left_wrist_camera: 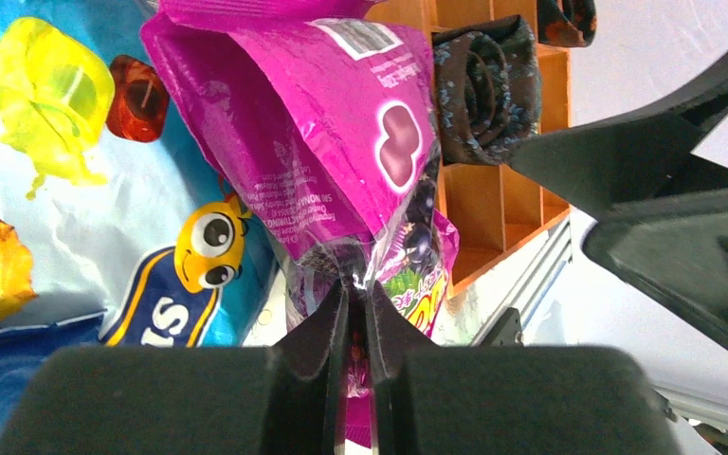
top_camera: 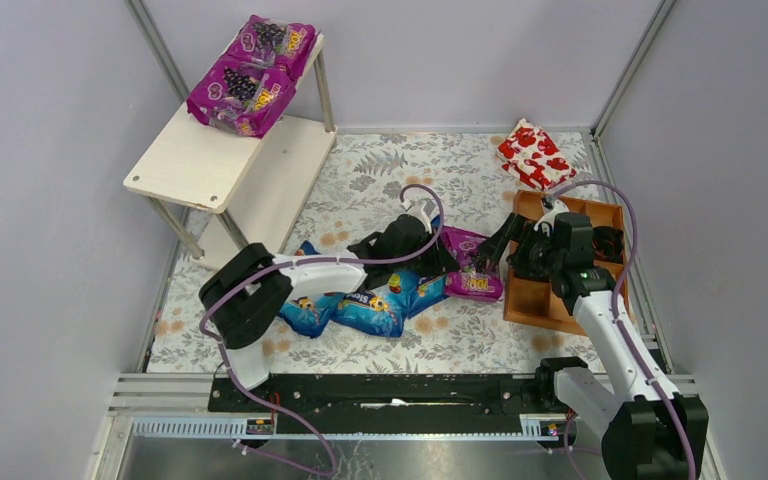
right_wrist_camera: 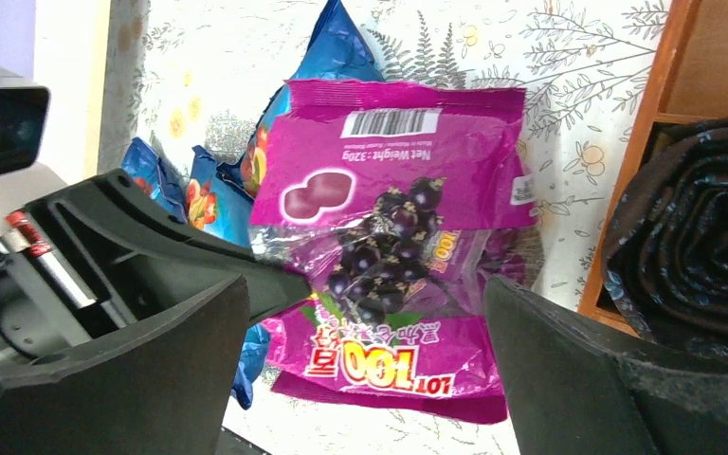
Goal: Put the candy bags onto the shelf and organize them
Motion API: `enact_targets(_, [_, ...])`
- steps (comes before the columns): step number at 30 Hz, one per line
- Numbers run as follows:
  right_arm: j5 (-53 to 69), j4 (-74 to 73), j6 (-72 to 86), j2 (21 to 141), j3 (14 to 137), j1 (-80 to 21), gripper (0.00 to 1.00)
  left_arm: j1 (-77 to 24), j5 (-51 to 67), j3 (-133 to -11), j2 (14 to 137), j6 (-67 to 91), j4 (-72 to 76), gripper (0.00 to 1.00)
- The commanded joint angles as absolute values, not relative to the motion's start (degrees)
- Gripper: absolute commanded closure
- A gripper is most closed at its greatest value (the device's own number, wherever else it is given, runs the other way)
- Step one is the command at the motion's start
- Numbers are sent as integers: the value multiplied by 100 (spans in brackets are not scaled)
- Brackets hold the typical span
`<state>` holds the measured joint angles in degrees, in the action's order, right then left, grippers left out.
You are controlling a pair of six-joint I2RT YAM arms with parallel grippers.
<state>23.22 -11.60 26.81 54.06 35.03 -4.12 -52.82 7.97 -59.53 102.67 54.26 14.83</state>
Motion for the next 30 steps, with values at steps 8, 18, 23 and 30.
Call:
enact_targets(8, [1618, -1664, 2664, 4938, 3997, -448, 0, -5176, 1009, -6536, 8908, 5294, 1082, 100])
enact_targets(18, [574, -2006, 2777, 4389, 4291, -446, 0, -5148, 674, -7490, 7845, 4571, -431, 100])
enact_targets(23, [729, -1890, 2834, 4479, 4196, -440, 0, -4955, 531, -8496, 7248, 4044, -1341, 100])
enact_targets(30, [996, -1727, 2894, 4653, 4089, -442, 0, -3513, 442, -10811, 6984, 3376, -2998, 100])
